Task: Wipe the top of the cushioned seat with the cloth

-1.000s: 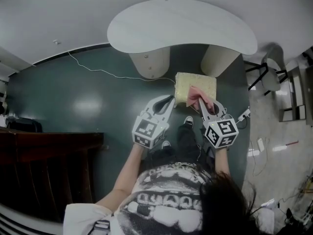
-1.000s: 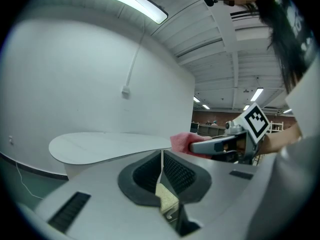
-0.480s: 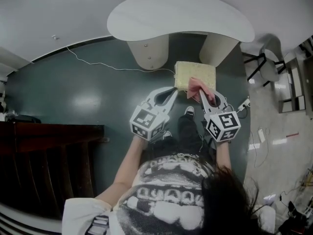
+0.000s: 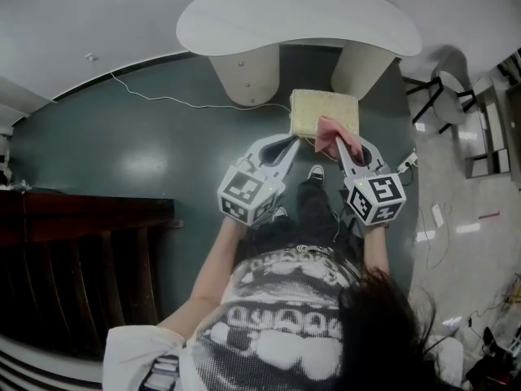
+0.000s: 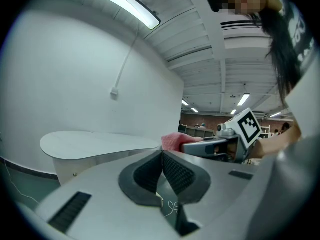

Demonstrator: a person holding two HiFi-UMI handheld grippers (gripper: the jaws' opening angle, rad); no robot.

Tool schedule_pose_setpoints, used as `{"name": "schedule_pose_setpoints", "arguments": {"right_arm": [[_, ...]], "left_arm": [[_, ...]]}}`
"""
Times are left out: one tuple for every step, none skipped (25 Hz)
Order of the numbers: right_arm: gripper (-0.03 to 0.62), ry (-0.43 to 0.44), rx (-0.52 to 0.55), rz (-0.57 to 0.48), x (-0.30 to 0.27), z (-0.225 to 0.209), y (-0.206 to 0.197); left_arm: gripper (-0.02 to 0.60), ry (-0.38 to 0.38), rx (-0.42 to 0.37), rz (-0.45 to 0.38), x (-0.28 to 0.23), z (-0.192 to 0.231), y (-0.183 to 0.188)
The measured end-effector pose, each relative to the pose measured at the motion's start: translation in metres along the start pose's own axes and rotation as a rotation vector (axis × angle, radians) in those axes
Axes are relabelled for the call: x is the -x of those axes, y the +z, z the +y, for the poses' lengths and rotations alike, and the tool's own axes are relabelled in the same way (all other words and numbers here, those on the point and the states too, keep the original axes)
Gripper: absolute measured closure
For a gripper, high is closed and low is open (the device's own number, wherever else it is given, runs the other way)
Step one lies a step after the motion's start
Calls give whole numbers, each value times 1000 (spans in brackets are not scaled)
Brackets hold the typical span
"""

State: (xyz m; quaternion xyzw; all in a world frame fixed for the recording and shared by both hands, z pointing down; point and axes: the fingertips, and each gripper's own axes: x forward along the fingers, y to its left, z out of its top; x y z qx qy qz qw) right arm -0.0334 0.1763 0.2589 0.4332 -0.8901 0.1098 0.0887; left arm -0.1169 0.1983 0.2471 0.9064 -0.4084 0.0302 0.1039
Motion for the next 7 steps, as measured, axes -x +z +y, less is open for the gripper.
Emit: {"name": "schedule_pose_setpoints", "arguments": {"right_arm": [[582, 0, 1, 0, 3, 0, -1], [582, 0, 3, 0, 5, 0, -2], [582, 1, 5, -1, 7, 0, -2], [582, 1, 8, -1, 8, 0, -3], [582, 2, 11, -1, 10, 1, -4], [582, 2, 15, 0, 11, 2, -5], [582, 3, 18, 1, 12, 3, -6]], "left_arm": [[574, -2, 0, 1, 0, -3, -1], [574, -3, 0, 3, 0, -7, -2], [574, -5, 0, 5, 1, -9, -3], [574, -5, -1, 5, 1, -11, -4], [574, -5, -4, 4, 2, -13, -6], [574, -6, -8, 2, 3, -14, -7], [574, -6, -12, 0, 4, -15, -10]]}}
